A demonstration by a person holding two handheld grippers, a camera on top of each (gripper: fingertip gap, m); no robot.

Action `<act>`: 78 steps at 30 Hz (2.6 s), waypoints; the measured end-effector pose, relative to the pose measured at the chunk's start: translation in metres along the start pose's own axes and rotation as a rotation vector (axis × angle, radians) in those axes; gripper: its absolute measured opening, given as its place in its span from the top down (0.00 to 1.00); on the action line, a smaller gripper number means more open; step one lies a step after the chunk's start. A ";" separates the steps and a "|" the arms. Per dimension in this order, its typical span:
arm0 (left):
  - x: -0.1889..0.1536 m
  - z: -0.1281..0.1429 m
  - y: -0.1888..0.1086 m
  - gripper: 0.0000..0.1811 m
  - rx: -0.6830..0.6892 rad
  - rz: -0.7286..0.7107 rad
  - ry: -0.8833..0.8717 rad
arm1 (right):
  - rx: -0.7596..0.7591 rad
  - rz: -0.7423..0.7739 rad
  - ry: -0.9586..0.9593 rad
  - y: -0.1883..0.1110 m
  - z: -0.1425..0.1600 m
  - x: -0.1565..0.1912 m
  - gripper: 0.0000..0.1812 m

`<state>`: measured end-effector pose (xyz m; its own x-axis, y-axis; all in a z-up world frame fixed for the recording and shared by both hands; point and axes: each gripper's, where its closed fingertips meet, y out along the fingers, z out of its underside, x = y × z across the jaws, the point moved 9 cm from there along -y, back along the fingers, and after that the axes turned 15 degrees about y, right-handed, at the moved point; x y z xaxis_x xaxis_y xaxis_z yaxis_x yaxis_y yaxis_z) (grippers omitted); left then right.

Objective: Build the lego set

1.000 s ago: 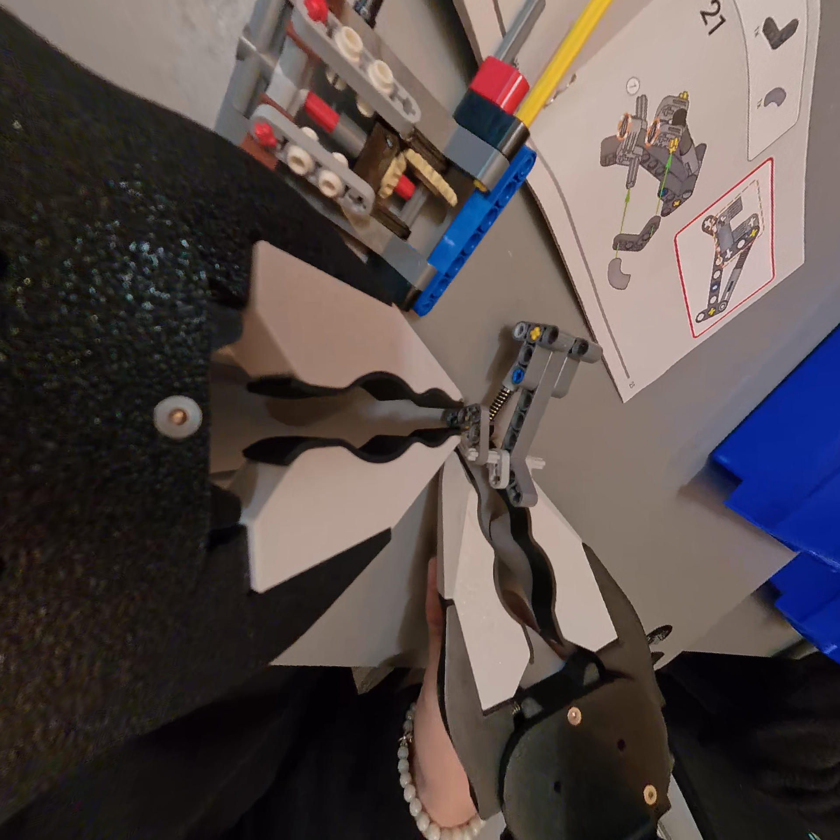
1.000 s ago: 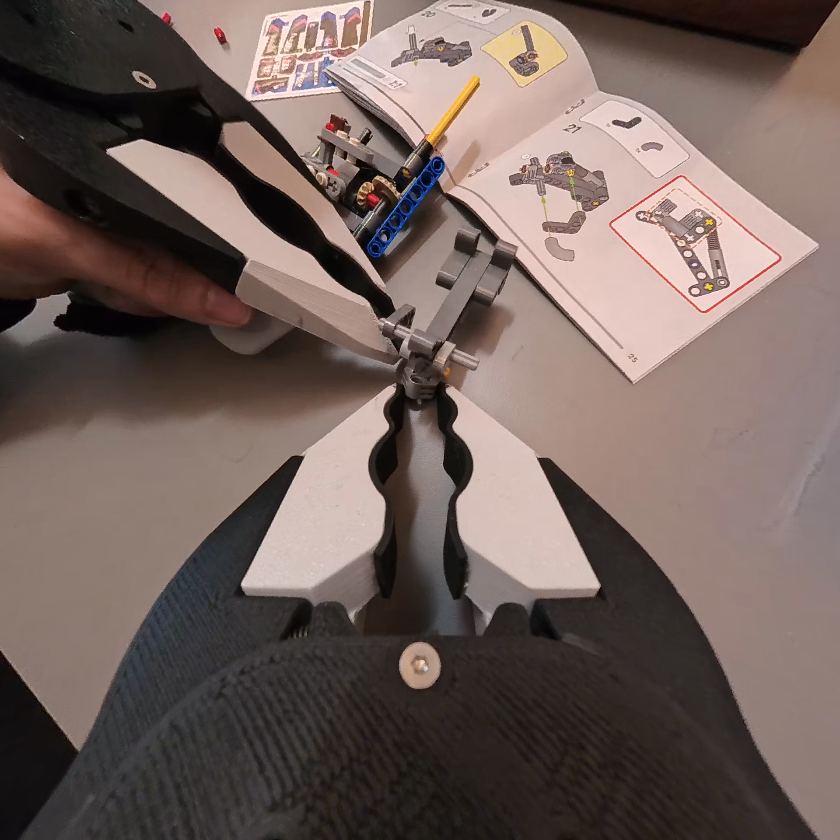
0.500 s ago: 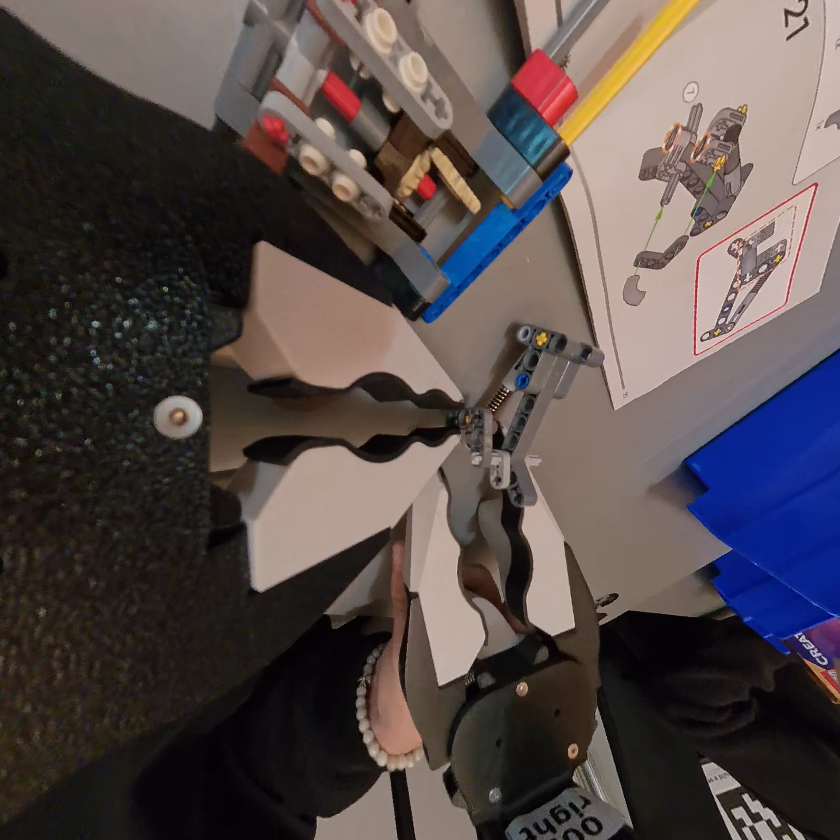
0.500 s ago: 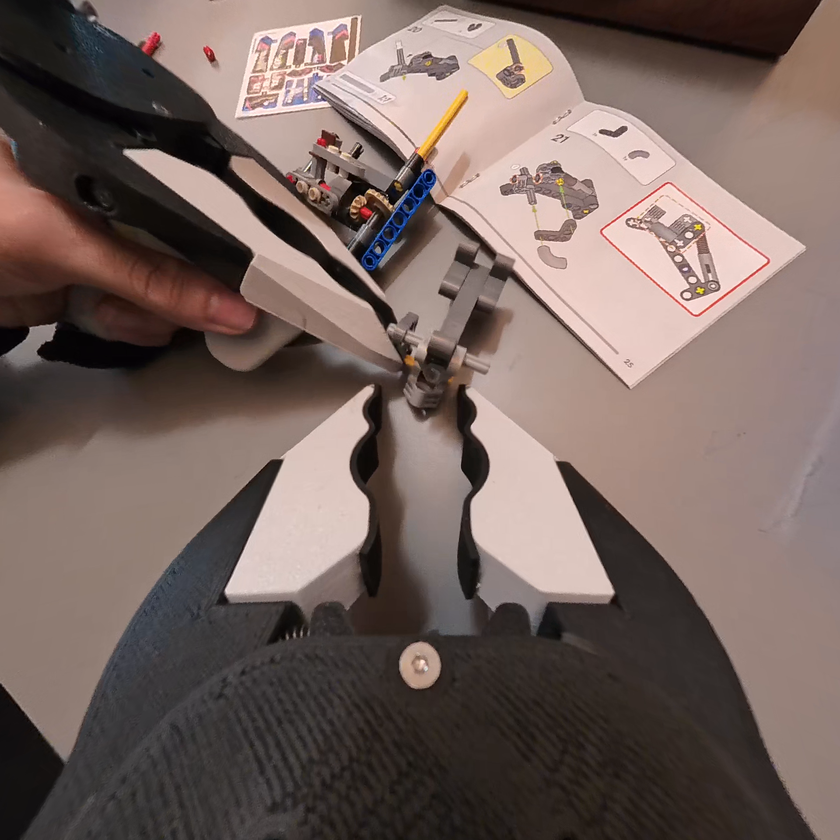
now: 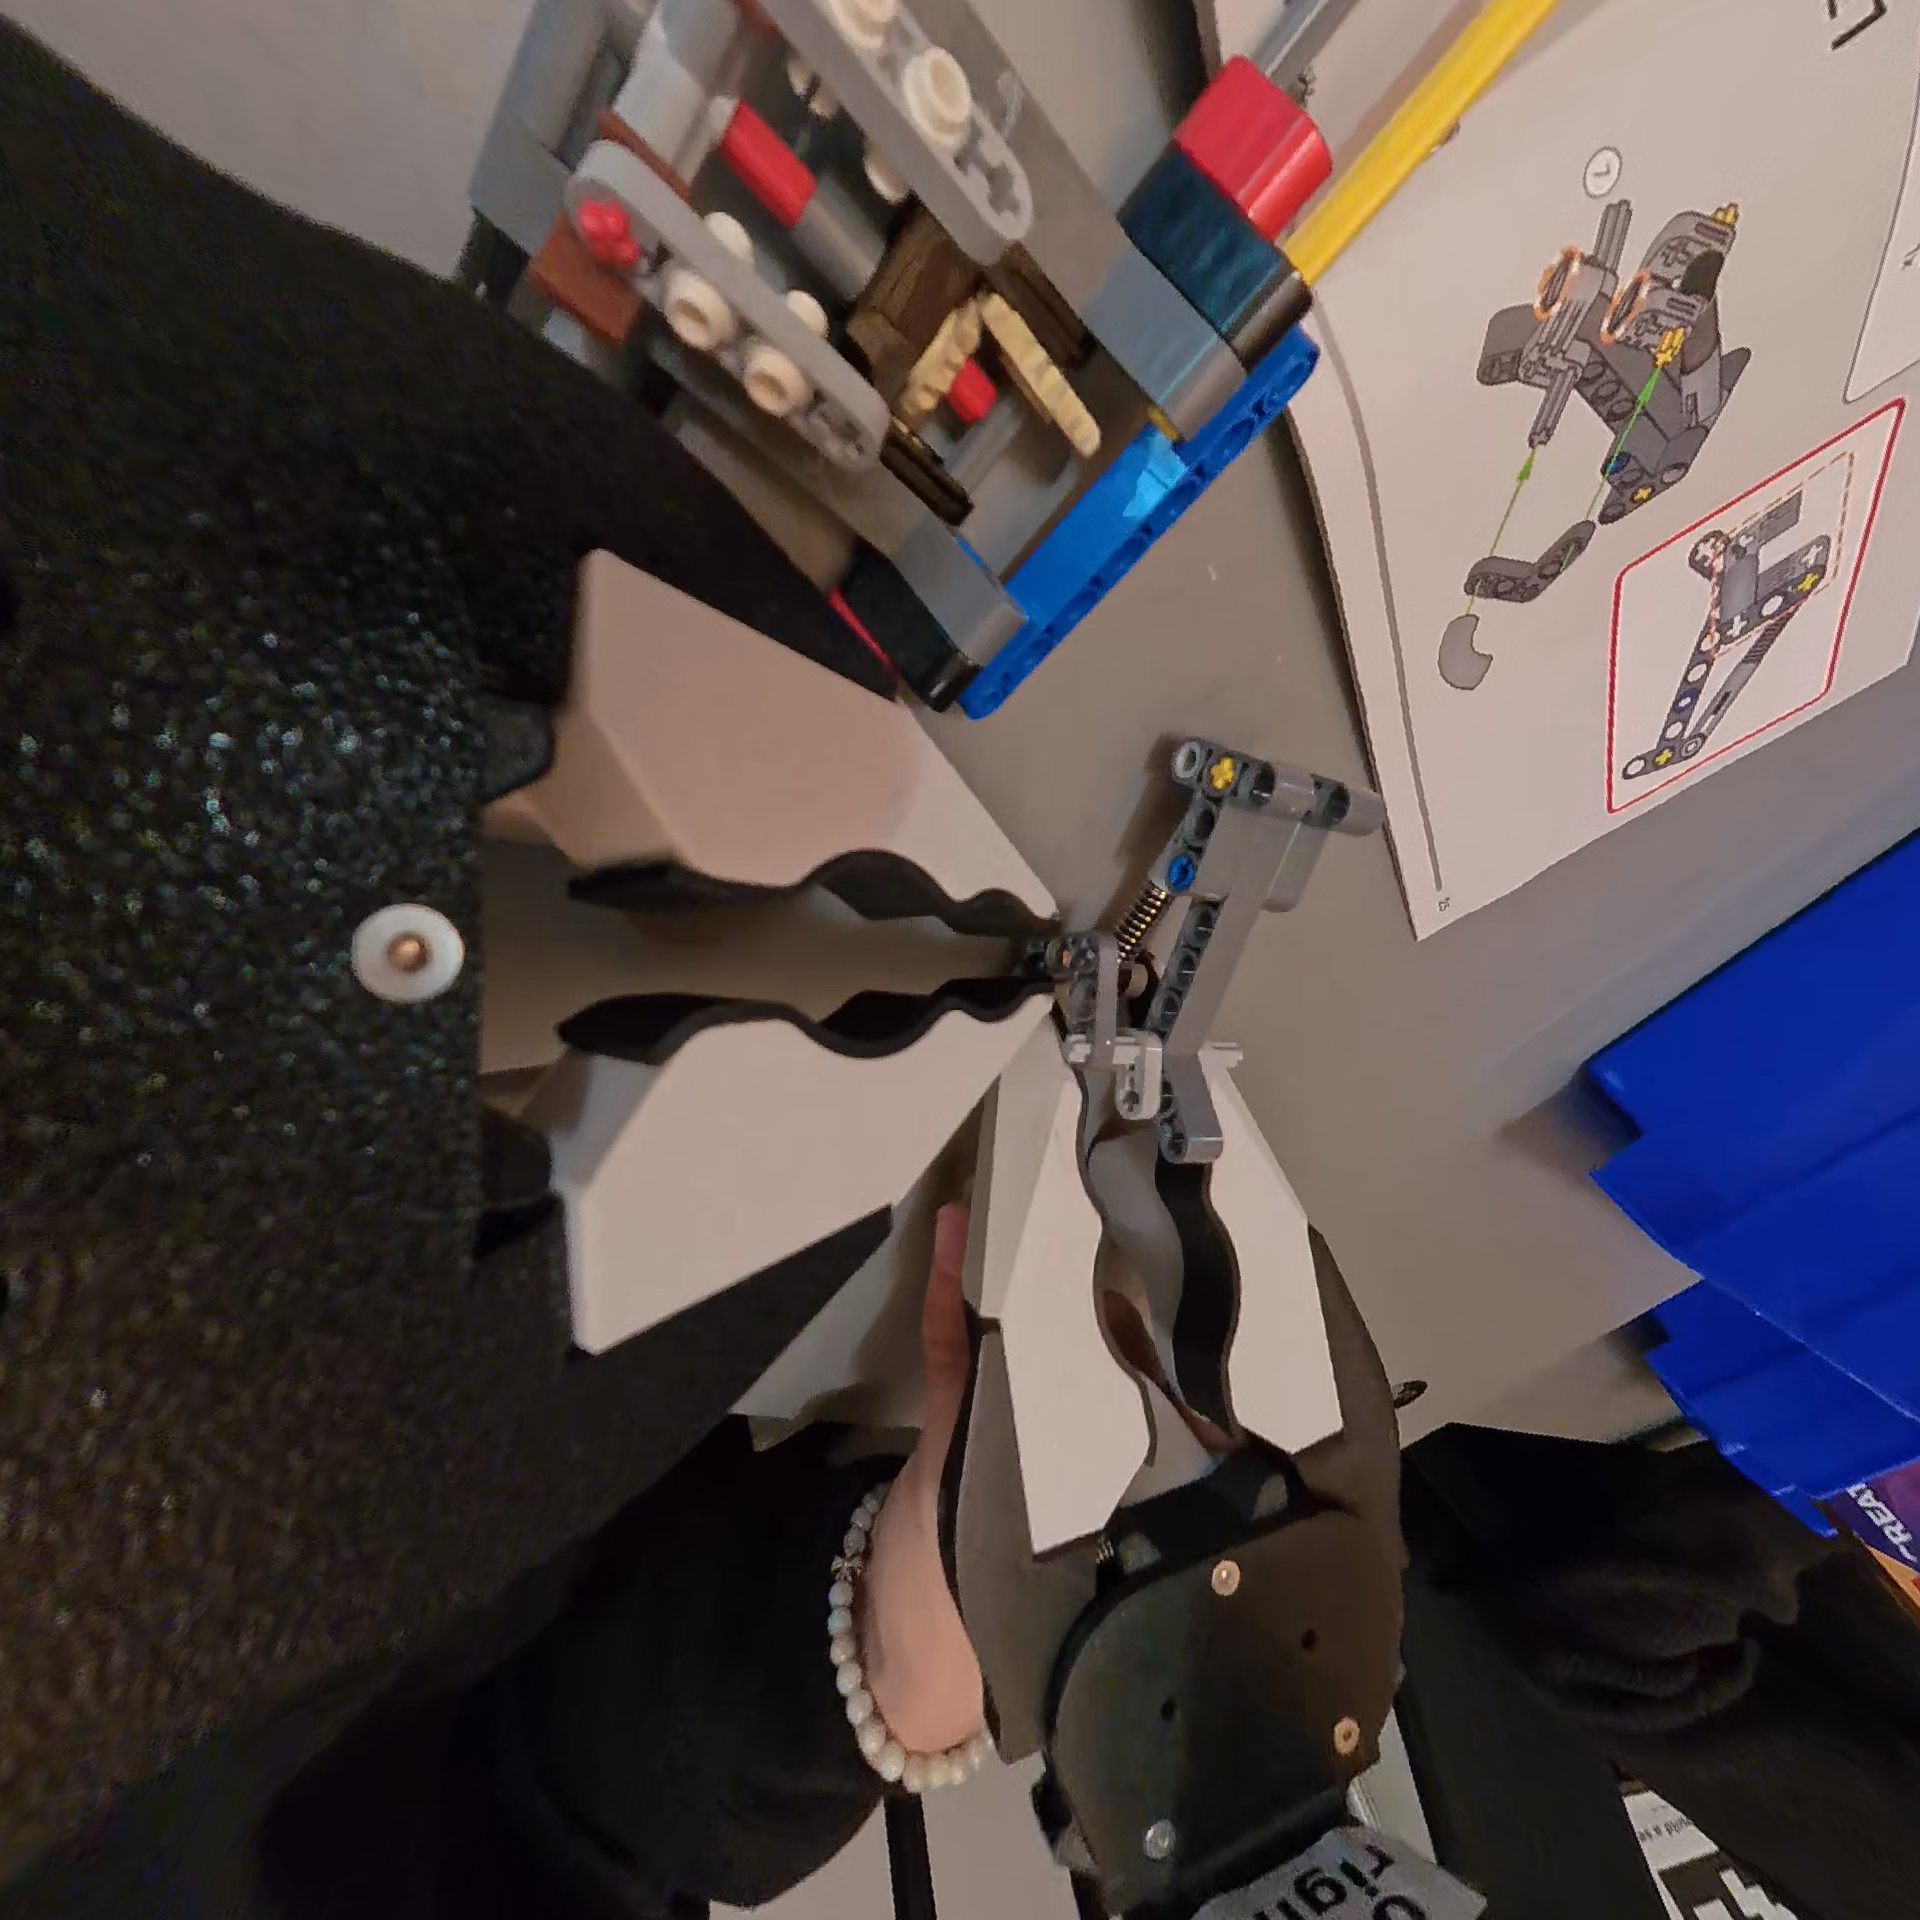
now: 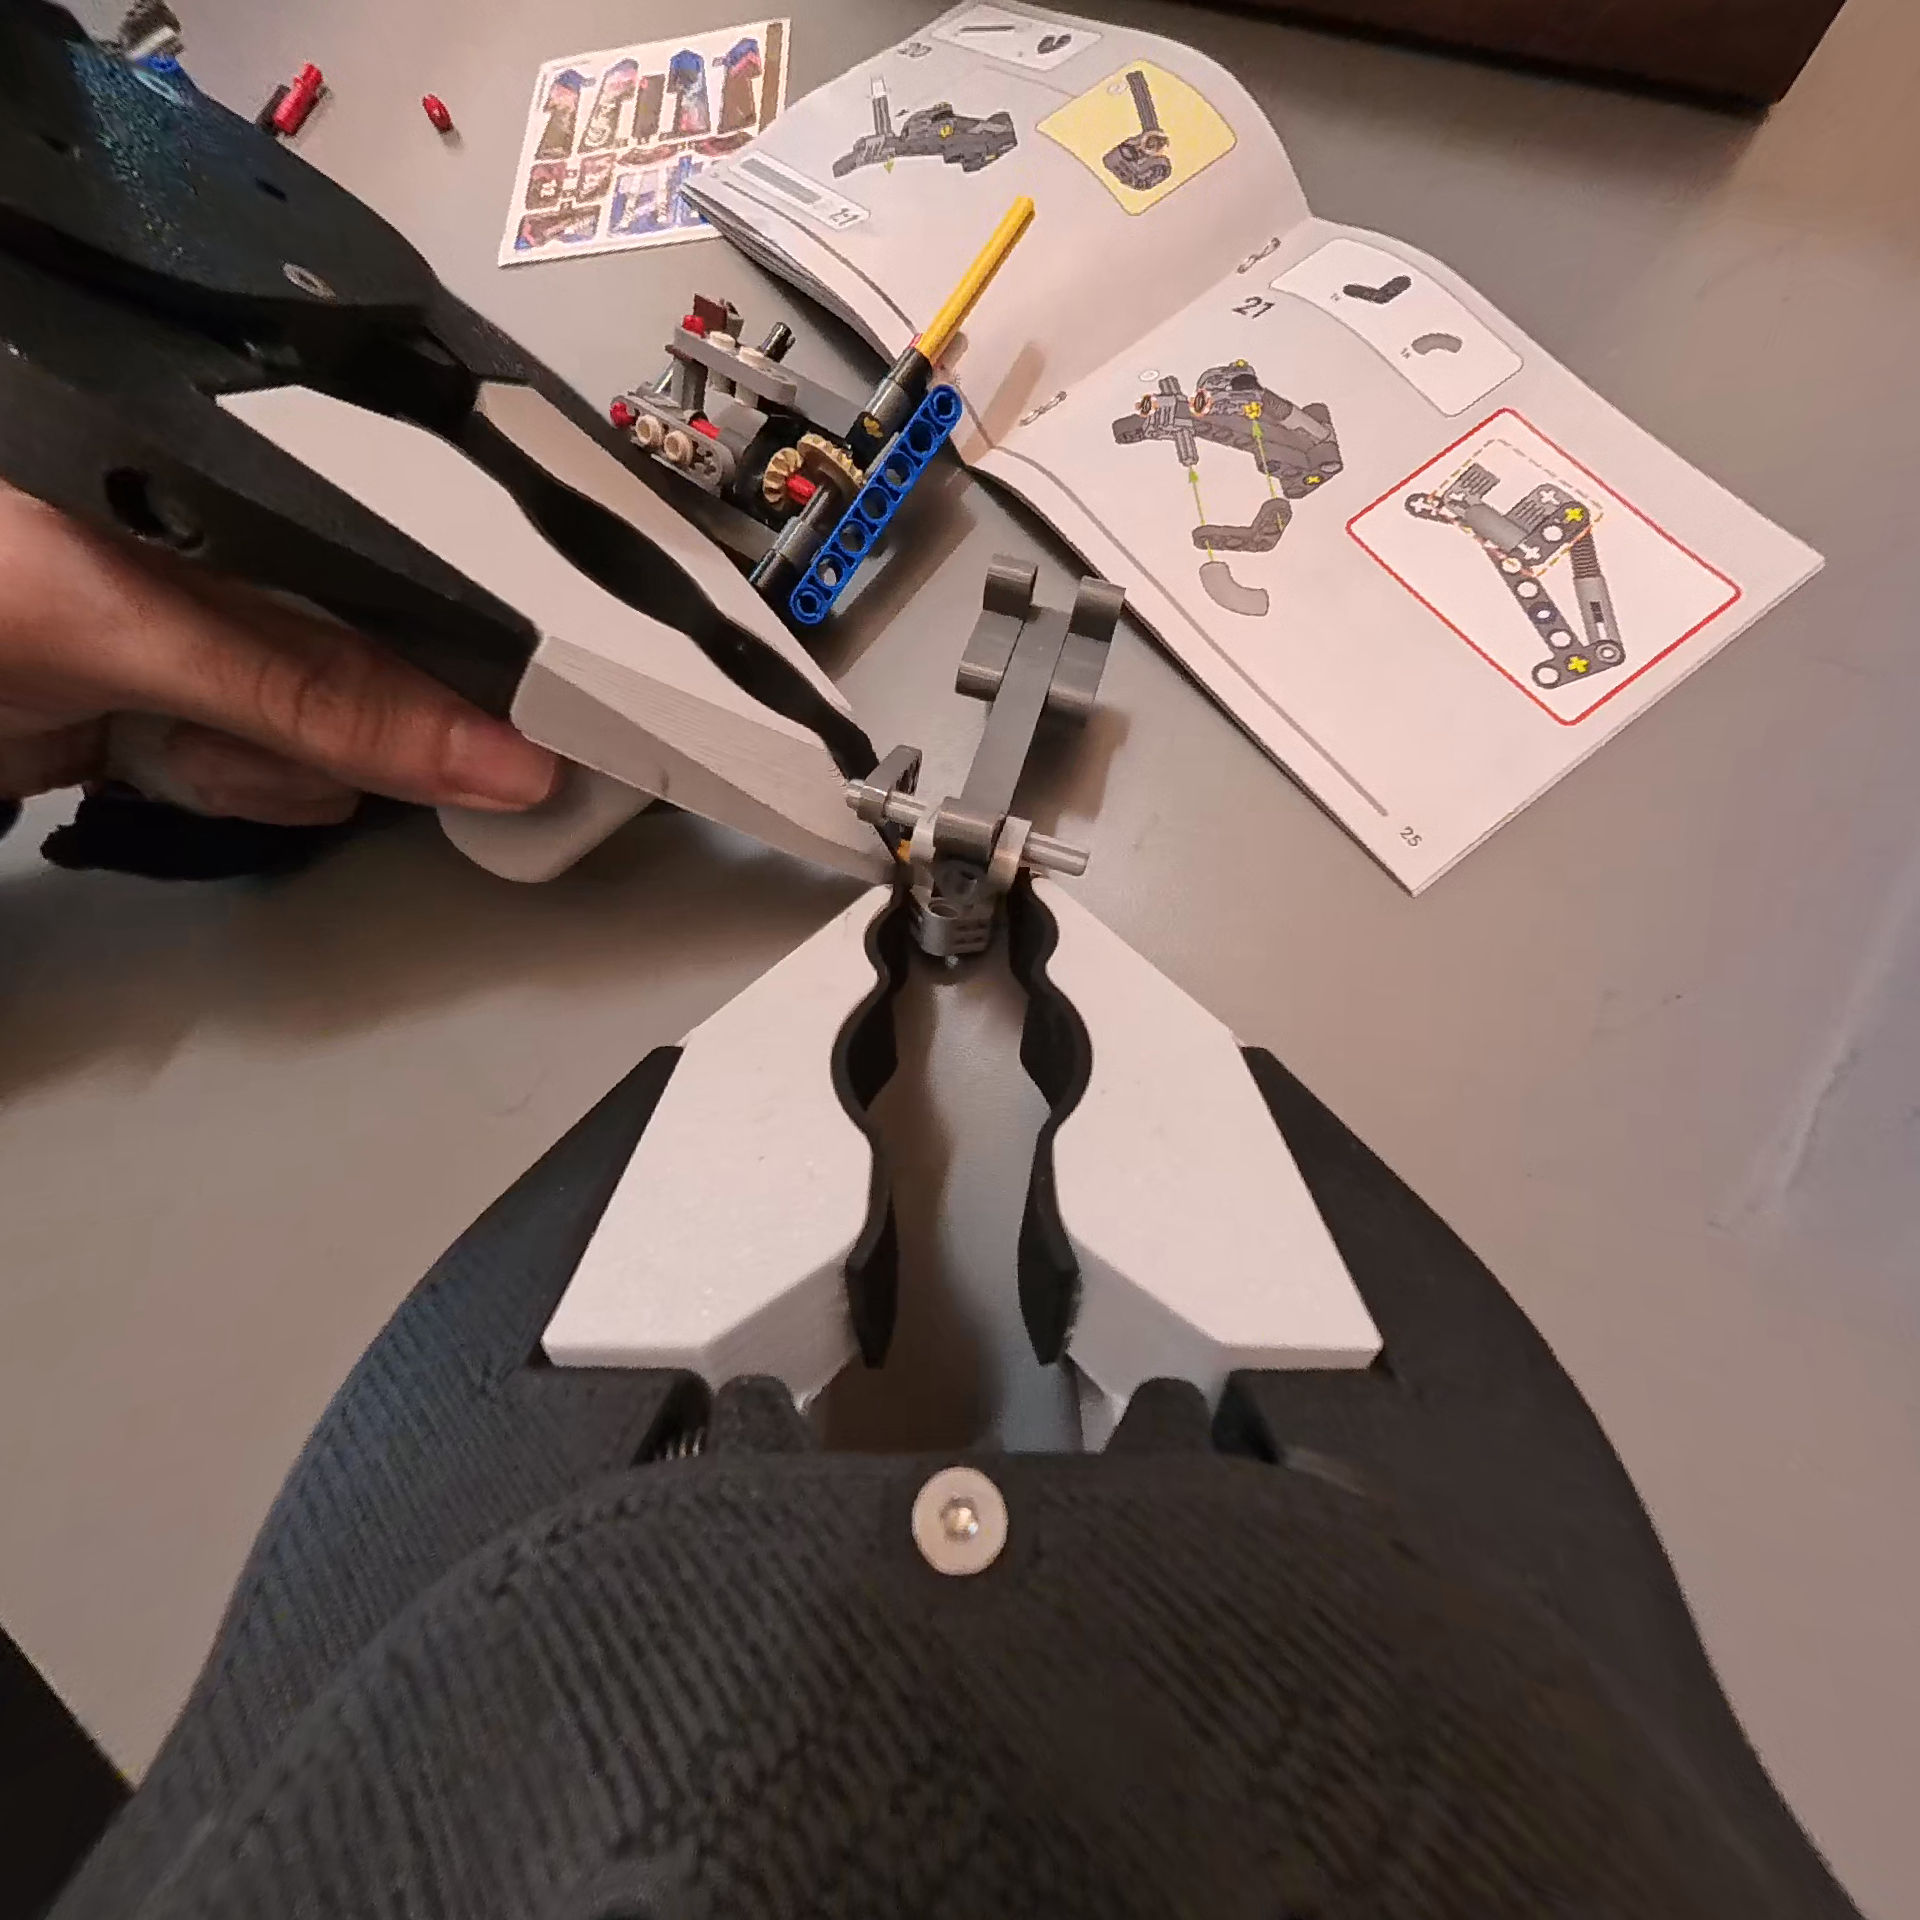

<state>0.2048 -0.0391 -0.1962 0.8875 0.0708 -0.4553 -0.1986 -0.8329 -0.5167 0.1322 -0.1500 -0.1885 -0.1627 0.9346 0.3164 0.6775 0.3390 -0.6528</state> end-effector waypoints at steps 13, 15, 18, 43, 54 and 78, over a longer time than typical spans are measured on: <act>0.002 0.000 0.003 0.98 -0.043 0.022 -0.099 | 0.006 -0.031 0.037 0.001 -0.001 -0.002 0.90; 0.003 -0.001 0.004 0.98 -0.033 0.035 -0.106 | 0.003 -0.028 0.032 0.000 -0.001 -0.002 0.90; 0.003 -0.002 0.004 0.97 -0.032 0.044 -0.110 | 0.002 -0.053 0.062 -0.001 -0.002 -0.005 0.90; -0.003 -0.034 -0.021 0.78 0.096 -0.130 1.197 | -0.076 -0.077 -0.225 -0.005 -0.009 -0.002 0.72; 0.006 -0.045 -0.014 0.76 0.134 0.062 1.351 | -0.127 -0.083 -0.356 -0.010 -0.014 -0.010 0.76; -0.002 -0.045 0.008 0.81 0.305 0.271 1.223 | -0.101 -0.194 -0.407 -0.015 -0.013 -0.016 0.83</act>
<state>0.2207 -0.0710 -0.1669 0.5743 -0.7611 0.3016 -0.3744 -0.5718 -0.7300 0.1336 -0.1718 -0.1752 -0.5483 0.8281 0.1171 0.6696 0.5185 -0.5318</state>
